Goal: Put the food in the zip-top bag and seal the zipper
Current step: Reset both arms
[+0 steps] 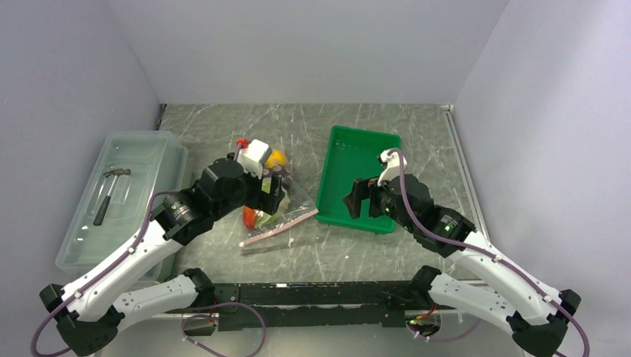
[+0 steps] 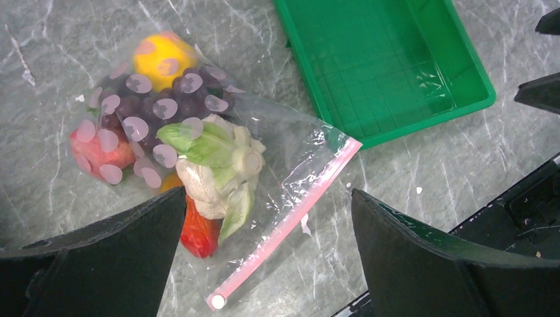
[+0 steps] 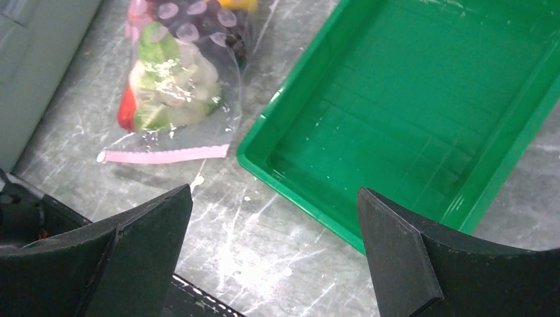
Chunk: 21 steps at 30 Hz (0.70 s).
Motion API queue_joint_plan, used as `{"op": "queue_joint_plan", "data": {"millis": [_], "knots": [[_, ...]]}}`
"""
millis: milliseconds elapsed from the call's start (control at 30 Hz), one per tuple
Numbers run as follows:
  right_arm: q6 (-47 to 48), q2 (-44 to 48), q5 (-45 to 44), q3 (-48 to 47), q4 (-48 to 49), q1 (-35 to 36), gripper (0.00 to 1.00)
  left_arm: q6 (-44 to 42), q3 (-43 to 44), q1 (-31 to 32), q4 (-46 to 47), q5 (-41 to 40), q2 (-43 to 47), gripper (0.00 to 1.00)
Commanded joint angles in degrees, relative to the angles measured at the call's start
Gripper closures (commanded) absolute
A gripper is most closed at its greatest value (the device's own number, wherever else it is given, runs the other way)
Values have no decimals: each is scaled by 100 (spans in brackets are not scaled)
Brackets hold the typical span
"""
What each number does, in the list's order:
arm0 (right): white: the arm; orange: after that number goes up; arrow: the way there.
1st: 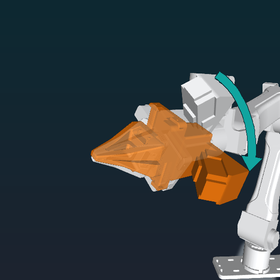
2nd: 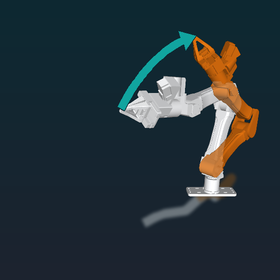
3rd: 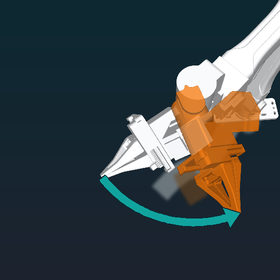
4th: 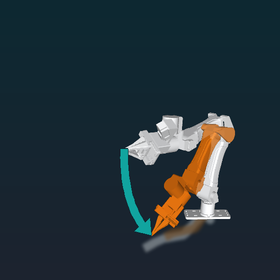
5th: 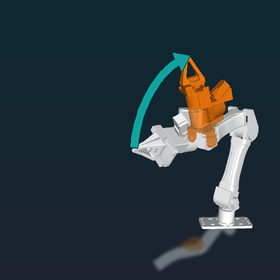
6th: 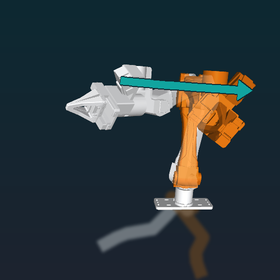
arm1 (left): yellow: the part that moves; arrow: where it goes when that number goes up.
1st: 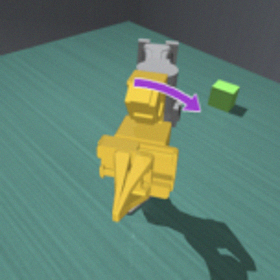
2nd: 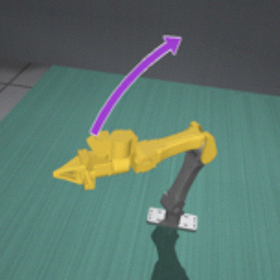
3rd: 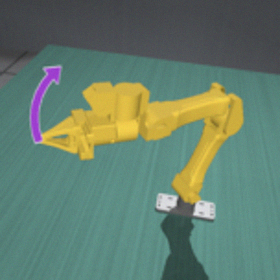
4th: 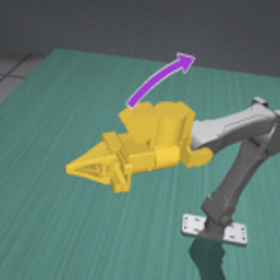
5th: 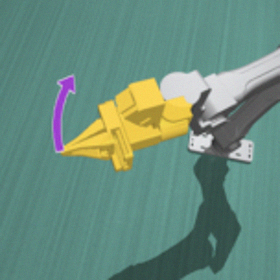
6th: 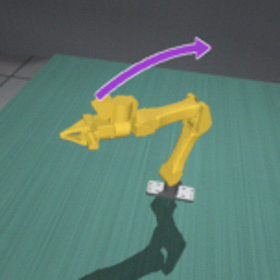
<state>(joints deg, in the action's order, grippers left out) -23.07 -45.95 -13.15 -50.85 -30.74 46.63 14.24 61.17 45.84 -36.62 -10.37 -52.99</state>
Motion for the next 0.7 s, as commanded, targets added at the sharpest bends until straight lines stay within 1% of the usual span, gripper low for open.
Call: {"op": "queue_joint_plan", "data": {"millis": [0, 200, 567, 667], "knots": [[-366, 308, -405, 307, 156, -4, 0, -67, -39, 12, 260, -12, 62, 0], [-448, 333, -661, 361, 11, -5, 0, -29, -111, 12, 401, 110, -79, 0], [-388, 544, -629, 535, 80, -5, 0, 39, -179, 12, 486, 134, -118, 0], [-249, 635, -360, 529, 125, -5, 0, 59, -223, 12, 513, 161, -85, 0]]}}
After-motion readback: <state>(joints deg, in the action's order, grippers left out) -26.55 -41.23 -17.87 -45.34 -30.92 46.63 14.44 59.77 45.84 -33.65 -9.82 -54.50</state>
